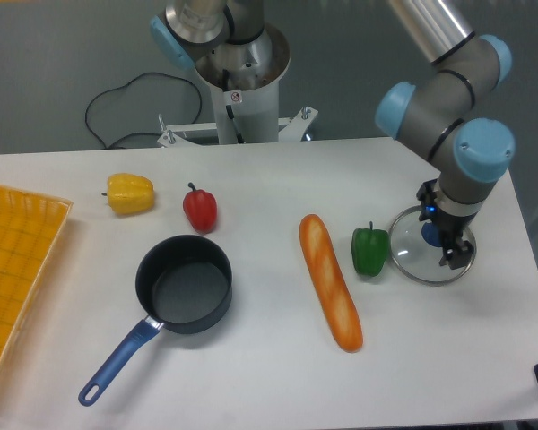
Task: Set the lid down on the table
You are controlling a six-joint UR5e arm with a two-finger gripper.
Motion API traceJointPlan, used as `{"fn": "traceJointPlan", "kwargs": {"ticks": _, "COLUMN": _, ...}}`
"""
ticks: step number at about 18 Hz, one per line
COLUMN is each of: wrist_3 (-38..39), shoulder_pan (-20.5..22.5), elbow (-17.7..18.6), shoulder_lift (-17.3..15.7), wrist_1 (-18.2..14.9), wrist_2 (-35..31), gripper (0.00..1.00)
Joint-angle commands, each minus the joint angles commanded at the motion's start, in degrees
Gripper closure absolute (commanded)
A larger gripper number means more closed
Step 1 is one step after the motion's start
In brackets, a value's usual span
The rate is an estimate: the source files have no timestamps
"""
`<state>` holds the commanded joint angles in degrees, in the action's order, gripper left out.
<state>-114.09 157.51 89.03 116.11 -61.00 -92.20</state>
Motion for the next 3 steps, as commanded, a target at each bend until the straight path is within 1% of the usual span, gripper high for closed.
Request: {"fn": "traceJointPlan", "kwargs": {"ticks": 3, "wrist_3": 0.18, "shoulder_pan": -1.59, "elbow": 0.87, "shoulder_lift": -3.33, "wrist_1": -0.70, "wrist_2": -0.26, "gripper": 0.00}}
